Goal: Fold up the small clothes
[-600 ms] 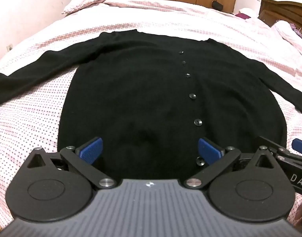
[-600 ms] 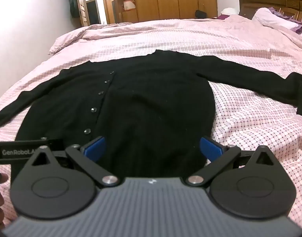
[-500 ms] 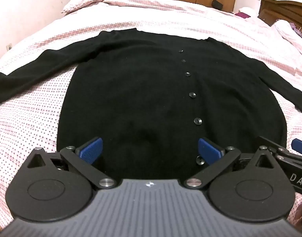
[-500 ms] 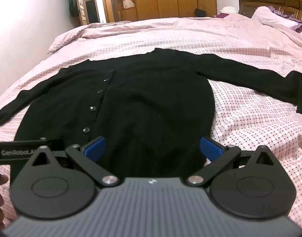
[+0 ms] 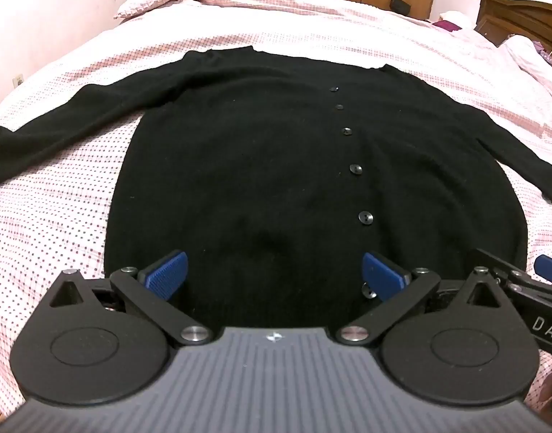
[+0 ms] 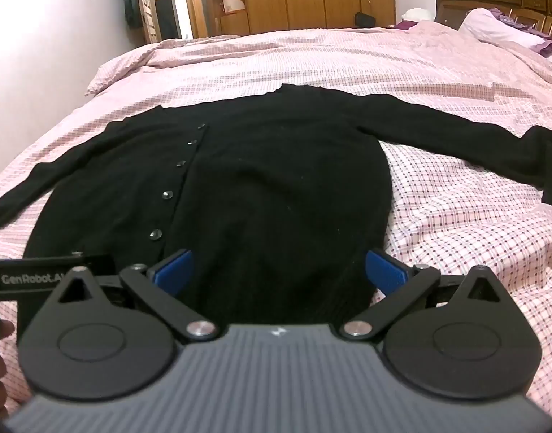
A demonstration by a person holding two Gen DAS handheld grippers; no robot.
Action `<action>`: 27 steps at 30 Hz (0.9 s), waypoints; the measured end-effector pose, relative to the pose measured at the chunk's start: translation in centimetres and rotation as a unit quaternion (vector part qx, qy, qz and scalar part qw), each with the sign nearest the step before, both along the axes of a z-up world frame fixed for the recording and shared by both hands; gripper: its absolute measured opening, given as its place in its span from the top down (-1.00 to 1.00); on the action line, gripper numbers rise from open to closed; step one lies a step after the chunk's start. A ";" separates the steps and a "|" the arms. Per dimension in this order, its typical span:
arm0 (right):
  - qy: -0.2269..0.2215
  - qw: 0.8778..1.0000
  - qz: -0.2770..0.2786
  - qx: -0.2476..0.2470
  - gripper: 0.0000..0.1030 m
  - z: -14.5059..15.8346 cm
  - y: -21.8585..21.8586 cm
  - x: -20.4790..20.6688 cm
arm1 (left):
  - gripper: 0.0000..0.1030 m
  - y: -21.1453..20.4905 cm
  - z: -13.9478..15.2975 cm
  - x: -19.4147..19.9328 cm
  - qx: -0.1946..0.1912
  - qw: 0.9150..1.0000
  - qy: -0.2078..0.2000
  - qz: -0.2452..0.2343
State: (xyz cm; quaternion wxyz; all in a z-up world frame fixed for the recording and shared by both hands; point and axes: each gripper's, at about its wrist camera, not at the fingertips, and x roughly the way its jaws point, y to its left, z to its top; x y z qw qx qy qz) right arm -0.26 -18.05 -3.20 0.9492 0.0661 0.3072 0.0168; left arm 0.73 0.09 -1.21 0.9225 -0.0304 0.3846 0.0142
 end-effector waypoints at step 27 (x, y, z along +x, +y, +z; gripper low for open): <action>0.012 1.000 -0.006 0.002 -1.00 -0.3 -0.2 0.3 | -1.00 0.2 0.0 0.6 -0.004 1.000 0.008 0.005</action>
